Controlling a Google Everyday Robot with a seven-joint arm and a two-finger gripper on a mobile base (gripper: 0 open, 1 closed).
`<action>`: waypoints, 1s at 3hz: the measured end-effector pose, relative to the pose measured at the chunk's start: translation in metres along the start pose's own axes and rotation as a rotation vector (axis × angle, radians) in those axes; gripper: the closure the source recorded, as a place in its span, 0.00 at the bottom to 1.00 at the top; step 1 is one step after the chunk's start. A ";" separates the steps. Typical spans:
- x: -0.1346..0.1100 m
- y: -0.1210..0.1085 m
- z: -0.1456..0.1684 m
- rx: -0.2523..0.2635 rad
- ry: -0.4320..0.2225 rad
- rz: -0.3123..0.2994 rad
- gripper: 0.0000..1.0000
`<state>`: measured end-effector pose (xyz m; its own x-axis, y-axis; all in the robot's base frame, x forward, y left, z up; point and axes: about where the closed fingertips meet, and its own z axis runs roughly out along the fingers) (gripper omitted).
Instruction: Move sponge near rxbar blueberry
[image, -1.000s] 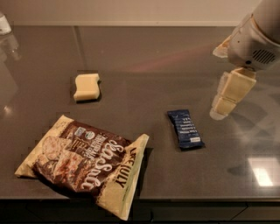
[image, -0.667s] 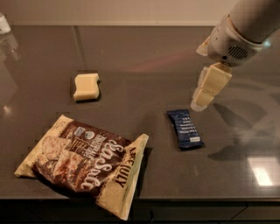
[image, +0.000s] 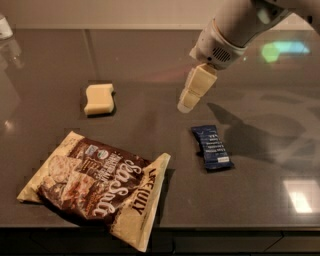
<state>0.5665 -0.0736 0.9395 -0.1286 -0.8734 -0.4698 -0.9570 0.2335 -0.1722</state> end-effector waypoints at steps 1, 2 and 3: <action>-0.032 -0.012 0.030 -0.008 -0.043 -0.005 0.00; -0.063 -0.019 0.060 -0.018 -0.082 -0.005 0.00; -0.092 -0.020 0.090 -0.036 -0.111 0.000 0.00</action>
Offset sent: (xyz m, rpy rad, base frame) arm 0.0655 0.1194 -0.0290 0.1284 -0.0094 0.0329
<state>0.6208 0.0405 0.9080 -0.1008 -0.8204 -0.5628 -0.9660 0.2161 -0.1420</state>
